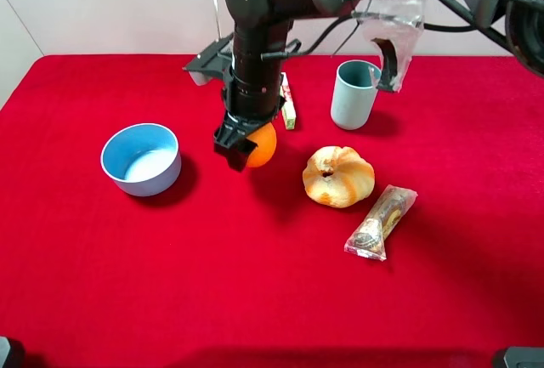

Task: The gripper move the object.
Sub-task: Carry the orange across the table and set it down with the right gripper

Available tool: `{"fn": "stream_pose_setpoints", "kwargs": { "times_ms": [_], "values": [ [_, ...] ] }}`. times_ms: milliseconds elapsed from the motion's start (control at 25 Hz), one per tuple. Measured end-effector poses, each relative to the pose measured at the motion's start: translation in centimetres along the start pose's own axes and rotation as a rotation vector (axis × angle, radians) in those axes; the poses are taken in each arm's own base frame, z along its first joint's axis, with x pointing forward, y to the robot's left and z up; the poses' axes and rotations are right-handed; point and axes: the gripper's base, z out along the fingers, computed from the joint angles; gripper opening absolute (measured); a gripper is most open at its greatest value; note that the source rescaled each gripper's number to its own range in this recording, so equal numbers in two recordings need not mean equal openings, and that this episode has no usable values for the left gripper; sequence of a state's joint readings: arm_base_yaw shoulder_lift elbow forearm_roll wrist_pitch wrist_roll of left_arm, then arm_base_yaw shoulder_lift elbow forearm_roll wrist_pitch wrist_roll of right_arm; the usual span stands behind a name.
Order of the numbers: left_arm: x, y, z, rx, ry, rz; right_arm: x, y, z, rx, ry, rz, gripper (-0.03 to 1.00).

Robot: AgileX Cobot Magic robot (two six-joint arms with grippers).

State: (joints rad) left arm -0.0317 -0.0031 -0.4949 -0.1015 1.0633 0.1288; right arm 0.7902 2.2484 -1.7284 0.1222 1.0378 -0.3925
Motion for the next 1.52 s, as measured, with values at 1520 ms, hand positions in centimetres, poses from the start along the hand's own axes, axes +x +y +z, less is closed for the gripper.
{"fn": "stream_pose_setpoints", "kwargs": {
  "times_ms": [1520],
  "values": [
    [0.0,0.0,0.0,0.0,0.0,0.0,1.3,0.9,-16.1,0.139,-0.204,0.23,0.02]
  ]
}}
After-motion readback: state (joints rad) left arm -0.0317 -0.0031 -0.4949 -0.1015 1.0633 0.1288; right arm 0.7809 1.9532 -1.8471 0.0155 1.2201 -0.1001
